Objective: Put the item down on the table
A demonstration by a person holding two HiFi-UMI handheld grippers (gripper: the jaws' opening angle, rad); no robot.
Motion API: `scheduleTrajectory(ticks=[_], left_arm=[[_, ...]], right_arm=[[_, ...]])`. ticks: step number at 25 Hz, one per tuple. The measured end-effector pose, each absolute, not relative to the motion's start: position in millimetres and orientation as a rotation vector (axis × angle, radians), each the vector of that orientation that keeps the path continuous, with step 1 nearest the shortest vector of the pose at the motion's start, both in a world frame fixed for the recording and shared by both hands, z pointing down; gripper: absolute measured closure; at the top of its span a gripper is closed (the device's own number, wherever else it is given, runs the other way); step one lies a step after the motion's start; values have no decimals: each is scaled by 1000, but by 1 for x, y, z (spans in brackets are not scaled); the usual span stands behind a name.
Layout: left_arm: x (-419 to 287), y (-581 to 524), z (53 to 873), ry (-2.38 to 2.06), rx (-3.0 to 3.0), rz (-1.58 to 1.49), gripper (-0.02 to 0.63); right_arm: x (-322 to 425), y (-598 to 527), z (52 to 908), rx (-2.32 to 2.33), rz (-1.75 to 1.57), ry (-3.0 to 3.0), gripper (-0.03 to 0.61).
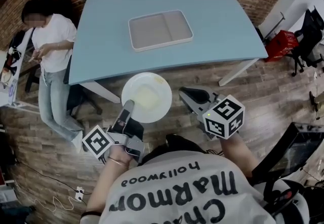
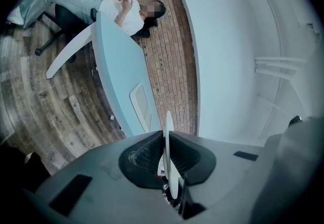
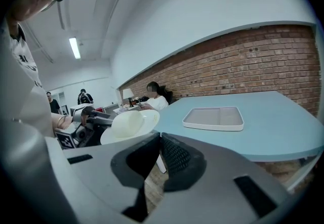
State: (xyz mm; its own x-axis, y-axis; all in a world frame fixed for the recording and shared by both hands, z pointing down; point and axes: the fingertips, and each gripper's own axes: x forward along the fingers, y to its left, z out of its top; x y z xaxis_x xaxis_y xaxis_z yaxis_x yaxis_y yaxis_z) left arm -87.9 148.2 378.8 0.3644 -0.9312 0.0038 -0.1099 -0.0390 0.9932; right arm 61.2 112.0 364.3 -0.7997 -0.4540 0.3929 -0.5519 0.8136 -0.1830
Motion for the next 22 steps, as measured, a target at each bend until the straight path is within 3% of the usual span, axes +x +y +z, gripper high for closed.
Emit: scheduleTrajectory(ticks=[22], left_arm=[[-79,94,392,-1056,1419,-920,594]], right_arm=[[68,54,382,646,357,-2640,560]])
